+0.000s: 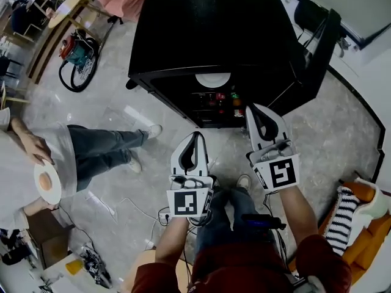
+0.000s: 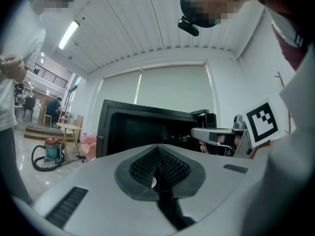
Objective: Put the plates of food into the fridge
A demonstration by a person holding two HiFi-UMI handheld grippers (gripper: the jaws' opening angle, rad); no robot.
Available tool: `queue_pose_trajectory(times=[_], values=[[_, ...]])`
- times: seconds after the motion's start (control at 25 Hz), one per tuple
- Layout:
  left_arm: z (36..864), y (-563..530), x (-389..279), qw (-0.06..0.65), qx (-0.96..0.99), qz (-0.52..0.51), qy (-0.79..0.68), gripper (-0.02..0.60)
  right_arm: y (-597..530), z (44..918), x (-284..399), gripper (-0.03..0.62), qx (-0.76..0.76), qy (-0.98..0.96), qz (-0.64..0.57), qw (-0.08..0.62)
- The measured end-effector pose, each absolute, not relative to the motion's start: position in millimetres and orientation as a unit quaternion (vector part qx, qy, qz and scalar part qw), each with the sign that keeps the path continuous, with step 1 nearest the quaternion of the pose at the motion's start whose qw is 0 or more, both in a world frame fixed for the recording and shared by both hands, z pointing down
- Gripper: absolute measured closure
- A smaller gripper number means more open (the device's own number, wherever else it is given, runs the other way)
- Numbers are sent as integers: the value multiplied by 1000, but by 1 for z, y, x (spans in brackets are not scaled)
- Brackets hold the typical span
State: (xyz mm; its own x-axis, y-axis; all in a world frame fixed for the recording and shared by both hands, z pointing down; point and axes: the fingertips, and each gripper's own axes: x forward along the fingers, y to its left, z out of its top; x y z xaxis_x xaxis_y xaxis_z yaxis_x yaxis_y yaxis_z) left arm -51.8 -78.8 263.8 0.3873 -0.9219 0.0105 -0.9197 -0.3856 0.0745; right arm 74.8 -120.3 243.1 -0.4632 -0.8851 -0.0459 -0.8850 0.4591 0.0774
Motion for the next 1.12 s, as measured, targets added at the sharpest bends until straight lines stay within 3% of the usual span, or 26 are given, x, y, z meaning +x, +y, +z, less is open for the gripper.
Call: queue_pose_trajectory(times=[1.12], values=[[207, -54, -62, 24, 824, -20, -565, 575, -73, 194, 98, 585, 510, -859, -51, 3]])
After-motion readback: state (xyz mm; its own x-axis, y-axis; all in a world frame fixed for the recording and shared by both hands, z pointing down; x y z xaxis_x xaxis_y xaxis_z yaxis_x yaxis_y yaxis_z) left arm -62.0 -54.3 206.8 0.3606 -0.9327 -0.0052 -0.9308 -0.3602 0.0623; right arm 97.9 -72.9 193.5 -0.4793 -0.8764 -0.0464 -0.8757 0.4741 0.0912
